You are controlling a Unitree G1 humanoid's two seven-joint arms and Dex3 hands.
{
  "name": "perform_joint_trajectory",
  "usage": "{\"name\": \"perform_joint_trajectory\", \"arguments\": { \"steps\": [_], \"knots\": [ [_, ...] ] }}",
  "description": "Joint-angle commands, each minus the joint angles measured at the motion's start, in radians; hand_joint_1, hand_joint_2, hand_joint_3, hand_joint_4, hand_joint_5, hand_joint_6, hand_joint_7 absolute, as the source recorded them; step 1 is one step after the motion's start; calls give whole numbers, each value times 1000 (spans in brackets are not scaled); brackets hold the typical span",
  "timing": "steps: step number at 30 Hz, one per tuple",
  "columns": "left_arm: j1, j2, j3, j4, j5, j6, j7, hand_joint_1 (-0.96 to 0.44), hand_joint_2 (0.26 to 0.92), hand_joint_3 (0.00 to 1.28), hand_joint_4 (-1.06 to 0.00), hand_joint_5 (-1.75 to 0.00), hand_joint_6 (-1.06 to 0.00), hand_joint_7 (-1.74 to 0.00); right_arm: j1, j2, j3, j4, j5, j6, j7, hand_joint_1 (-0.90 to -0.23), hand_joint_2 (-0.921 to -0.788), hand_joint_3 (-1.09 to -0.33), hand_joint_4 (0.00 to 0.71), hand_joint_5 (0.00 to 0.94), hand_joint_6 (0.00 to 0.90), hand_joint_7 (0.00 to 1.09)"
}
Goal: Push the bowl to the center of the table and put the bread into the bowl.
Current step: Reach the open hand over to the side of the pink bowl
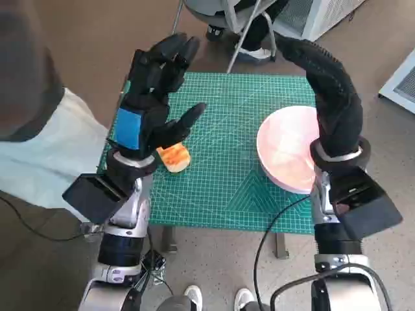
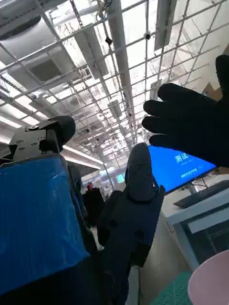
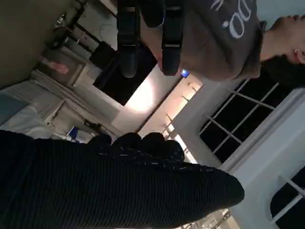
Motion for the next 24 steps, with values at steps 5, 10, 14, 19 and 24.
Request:
{"name": "perform_joint_trajectory", "arguments": {
  "steps": [5, 10, 14, 19, 24],
  "knots": [
    [-20, 12, 2, 5, 13, -11, 1, -309, 921, 304, -382, -75, -115, -786, 17, 4, -2, 14, 13, 0, 12, -551, -921, -753, 311, 1, -1, 750],
    [-21, 11, 1, 7, 14, -12, 1, -309, 921, 304, -381, -75, -115, -787, 20, 2, -2, 9, 8, 0, 9, -553, -921, -752, 311, 1, -1, 751],
    [-21, 10, 0, 8, 14, -13, 1, -311, 921, 304, -381, -76, -114, -788, 20, -2, -4, 13, 5, -2, 7, -539, -921, -755, 311, 1, -1, 750],
    [-22, 10, -1, 10, 15, -14, 1, -308, 921, 302, -380, -77, -113, -789, 22, -14, -13, 25, 4, -9, 6, -536, -921, -758, 311, 1, -1, 748],
    [-22, 10, 0, 17, 14, -18, -1, -308, 921, 302, -380, -78, -112, -791, 22, -46, -41, 71, 26, -30, 19, -537, -921, -759, 311, 1, -1, 747]
  ]
}}
